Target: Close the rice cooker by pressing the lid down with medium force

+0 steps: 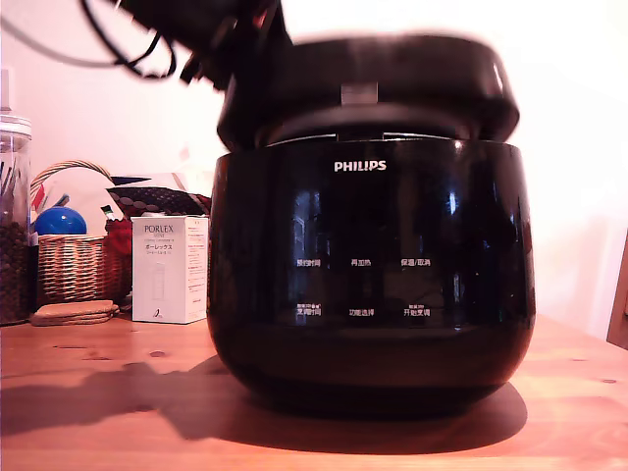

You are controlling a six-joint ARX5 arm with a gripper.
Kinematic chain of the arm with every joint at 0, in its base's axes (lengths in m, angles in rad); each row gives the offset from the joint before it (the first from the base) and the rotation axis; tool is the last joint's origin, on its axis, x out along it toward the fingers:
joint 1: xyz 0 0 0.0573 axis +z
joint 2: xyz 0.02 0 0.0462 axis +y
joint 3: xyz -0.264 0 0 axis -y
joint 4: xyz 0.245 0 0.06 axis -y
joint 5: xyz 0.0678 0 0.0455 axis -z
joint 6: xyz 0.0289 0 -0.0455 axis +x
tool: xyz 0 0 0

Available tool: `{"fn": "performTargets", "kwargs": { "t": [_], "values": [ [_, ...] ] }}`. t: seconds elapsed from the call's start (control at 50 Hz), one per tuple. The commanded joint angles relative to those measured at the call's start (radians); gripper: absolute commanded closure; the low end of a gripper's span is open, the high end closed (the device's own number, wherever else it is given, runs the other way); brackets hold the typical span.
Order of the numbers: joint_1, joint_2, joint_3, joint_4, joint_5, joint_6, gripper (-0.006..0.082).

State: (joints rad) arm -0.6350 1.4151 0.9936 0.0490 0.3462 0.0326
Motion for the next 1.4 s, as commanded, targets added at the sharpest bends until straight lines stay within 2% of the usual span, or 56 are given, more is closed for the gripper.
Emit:
{"fn": "performTargets", "kwargs": {
  "t": [0.0,0.52,0.84,1.38],
  "values": [
    [-0.006,-0.011,-0.062,0.021,0.0,-0.023,0.0791],
    [-0.113,-0.063,-0.261,0.28,-0.047,-0.037,0.0791],
    [-0.117,-0.069,-0.345,0.395,-0.105,-0.06,0.0791],
    [-0.116,0.006,-0.36,0.404,-0.119,-0.06,0.0791]
  ]
}}
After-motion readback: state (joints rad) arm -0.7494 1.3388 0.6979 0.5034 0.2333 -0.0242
